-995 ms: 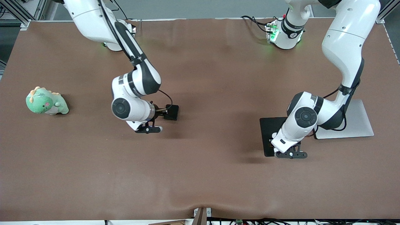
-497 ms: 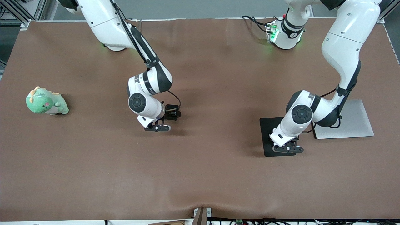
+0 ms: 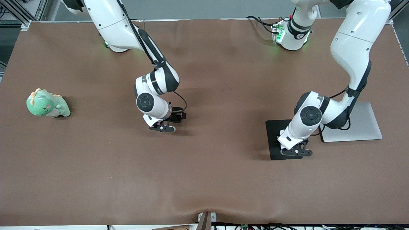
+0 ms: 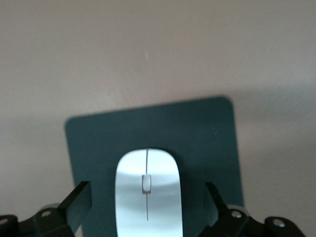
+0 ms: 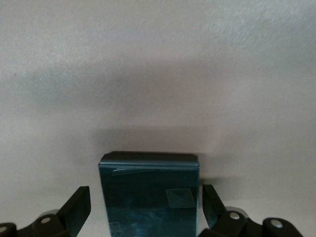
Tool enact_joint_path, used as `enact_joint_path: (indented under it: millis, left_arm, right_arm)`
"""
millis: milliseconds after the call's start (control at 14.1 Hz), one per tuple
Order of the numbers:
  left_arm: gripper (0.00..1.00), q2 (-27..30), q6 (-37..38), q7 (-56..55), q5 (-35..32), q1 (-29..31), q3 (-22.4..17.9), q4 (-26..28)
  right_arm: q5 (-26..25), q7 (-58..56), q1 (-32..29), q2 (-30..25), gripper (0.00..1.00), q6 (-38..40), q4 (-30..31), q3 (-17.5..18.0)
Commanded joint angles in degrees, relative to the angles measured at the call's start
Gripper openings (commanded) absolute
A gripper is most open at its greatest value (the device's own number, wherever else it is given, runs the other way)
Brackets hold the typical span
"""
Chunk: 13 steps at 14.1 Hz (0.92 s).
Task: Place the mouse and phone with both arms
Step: 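Lower the mouse onto the black pad and open the left gripper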
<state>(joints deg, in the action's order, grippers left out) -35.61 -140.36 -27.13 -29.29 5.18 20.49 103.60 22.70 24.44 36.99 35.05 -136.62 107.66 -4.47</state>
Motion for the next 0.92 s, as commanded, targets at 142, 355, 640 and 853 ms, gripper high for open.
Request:
enact_joint_path:
  millis: [142, 355, 640, 853]
  left_arm:
    - [1.0, 10.19, 9.38, 0.15, 4.39, 0.79, 3.93, -0.41]
    - [1.0, 12.32, 18.68, 1.02, 8.97, 0.71, 5.78, -5.41]
    - [1.0, 17.05, 27.5, 1.9, 14.42, 0.79, 7.02, -9.03]
    - [1.0, 21.8, 31.63, 6.81, 18.99, -2.0, 2.04, -9.12]
  right_arm:
    - [-0.38, 1.66, 1.94, 0.71, 1.0, -0.93, 0.36, -0.8]
    - [-0.73, 1.48, 1.86, 0.72, 0.53, -0.06, 0.53, -0.98]
    - [-2.31, 1.31, 0.98, -0.07, 0.0, 14.57, -4.72, -4.12]
    - [-4.93, 1.57, 0.89, -2.44, 0.0, 29.35, -11.23, -8.52]
